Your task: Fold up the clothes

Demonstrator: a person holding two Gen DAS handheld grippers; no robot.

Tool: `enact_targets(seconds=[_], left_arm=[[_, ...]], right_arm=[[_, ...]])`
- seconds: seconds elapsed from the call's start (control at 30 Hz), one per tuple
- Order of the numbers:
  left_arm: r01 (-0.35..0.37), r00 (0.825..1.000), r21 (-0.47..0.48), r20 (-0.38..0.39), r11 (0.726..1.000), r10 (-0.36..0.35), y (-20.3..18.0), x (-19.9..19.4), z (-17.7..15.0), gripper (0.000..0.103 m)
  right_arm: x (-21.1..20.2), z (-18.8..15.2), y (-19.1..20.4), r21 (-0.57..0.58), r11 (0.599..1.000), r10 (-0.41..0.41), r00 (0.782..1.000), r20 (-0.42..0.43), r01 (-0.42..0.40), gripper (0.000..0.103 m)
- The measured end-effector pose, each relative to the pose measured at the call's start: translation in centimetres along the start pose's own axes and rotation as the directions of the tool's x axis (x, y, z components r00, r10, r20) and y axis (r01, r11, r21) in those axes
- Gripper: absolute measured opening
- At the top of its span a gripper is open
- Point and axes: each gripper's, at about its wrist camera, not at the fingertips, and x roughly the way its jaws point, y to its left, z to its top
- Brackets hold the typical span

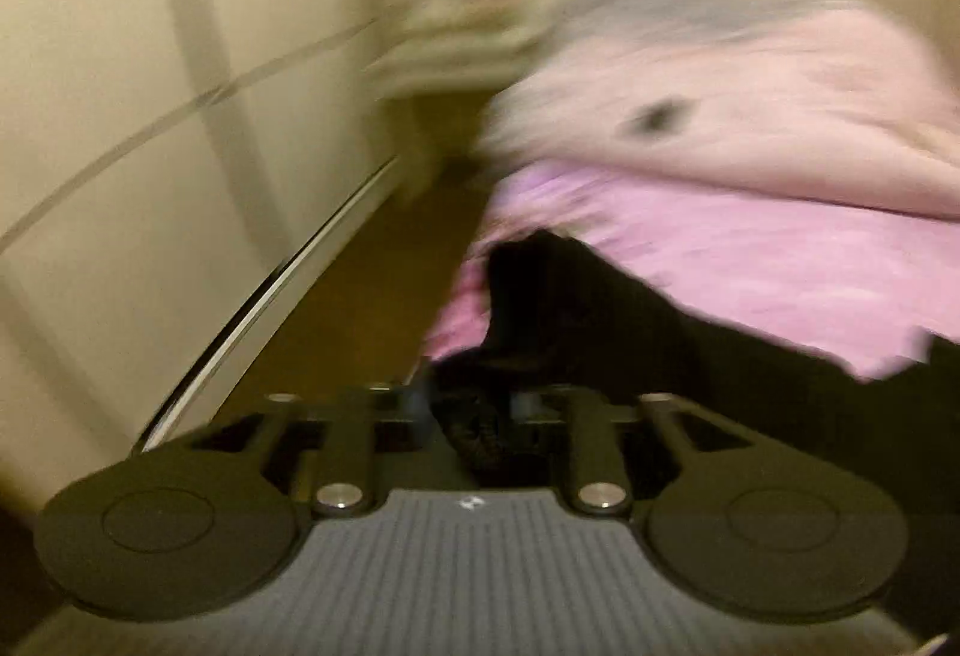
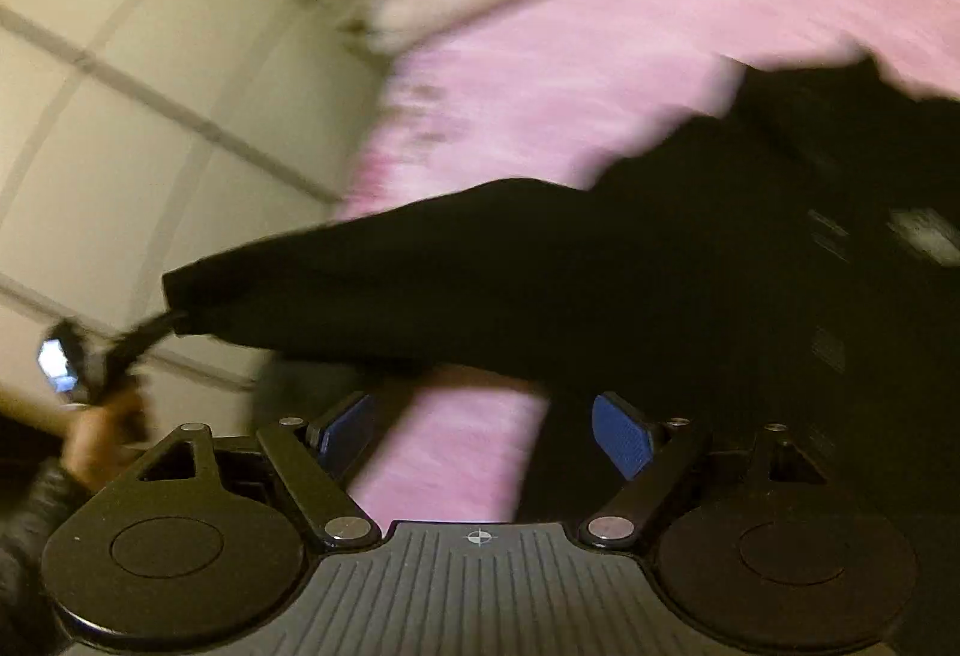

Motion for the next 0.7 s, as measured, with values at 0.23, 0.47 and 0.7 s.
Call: enact_targets(seconds=[0.23, 0.47, 0.7], left_arm=[[-0.007, 0.997, 0.064, -0.076, 0.998, 0.012, -4.3, -1.3, -5.0, 0.041], [0.365, 0.921, 0.209, -0.223, 0.907, -0.319, -21.6, -8.1, -12.3, 0.047], [0.574, 0.813, 0.315, -0.329, 0.755, -0.481, -40.4, -17.9, -17.9, 0.051]], right_arm=[[-8.0, -6.3, -14.1, 0.220, 0.895, -0.409, 0.911, 0.055, 0.388, 0.083], [-18.6, -10.8, -27.1, 0.259, 0.755, -0.638, 0.766, 0.077, 0.602, 0.083], [-24.3, -11.2, -39.3, 0.048, 0.794, -0.608, 0.793, 0.053, 0.606, 0.083]])
